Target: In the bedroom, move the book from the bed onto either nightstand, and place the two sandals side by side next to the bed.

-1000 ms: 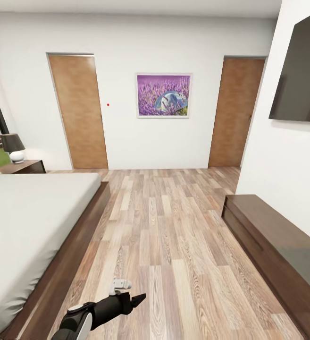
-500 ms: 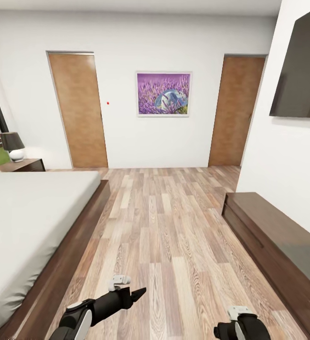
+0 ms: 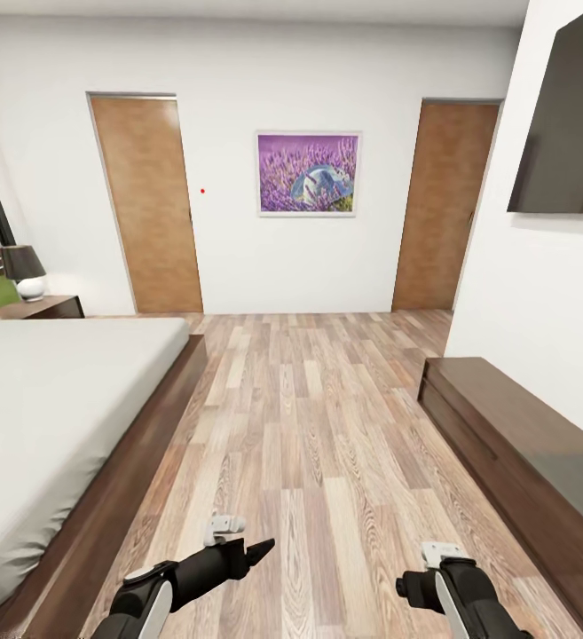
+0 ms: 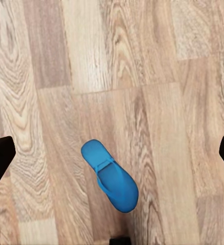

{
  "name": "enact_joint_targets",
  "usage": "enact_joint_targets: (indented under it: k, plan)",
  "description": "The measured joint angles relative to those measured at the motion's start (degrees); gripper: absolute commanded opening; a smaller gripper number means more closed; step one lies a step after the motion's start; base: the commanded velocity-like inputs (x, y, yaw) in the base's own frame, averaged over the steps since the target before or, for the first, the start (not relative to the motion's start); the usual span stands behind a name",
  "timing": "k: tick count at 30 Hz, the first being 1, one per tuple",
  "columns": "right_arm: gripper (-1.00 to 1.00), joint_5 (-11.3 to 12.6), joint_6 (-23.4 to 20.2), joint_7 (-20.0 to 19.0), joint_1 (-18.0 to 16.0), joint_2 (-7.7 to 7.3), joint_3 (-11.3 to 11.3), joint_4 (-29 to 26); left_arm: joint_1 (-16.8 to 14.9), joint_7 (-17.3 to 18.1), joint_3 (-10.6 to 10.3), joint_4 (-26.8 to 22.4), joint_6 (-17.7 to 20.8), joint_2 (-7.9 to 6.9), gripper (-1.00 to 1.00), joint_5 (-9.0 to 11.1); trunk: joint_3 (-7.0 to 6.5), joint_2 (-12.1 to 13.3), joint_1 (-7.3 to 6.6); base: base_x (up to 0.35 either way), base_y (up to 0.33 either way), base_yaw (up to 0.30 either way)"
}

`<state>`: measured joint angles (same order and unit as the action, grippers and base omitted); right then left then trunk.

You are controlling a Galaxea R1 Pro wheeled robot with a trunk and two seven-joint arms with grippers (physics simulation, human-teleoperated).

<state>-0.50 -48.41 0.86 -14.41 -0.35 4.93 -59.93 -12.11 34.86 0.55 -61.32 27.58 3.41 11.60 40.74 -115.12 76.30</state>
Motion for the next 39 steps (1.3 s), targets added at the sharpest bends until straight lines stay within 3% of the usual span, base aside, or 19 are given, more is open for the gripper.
enact_joint_targets:
  k: [13,20,39]
  plan:
    - [1.00,0.1,3.3,-0.1,-0.1,0.06,-0.1,2.9,-0.3,-0.1,0.3,-1.5,0.0,0.02,1.00,0.4,2.33,-5.2,2.86,0.000,0.000,0.000]
    - [1.00,-0.3,2.9,-0.3,-0.1,-0.09,-0.2,3.6,-0.4,-0.2,0.3,-2.3,0.0,0.11,1.00,2.3,3.59,-8.0,4.39,0.000,0.000,0.000]
    - [1.00,-0.3,2.4,-0.1,-0.1,-0.18,-0.2,3.6,-0.4,-0.2,0.4,-2.3,0.0,0.04,1.00,2.6,7.00,-15.6,8.57,0.000,0.000,0.000]
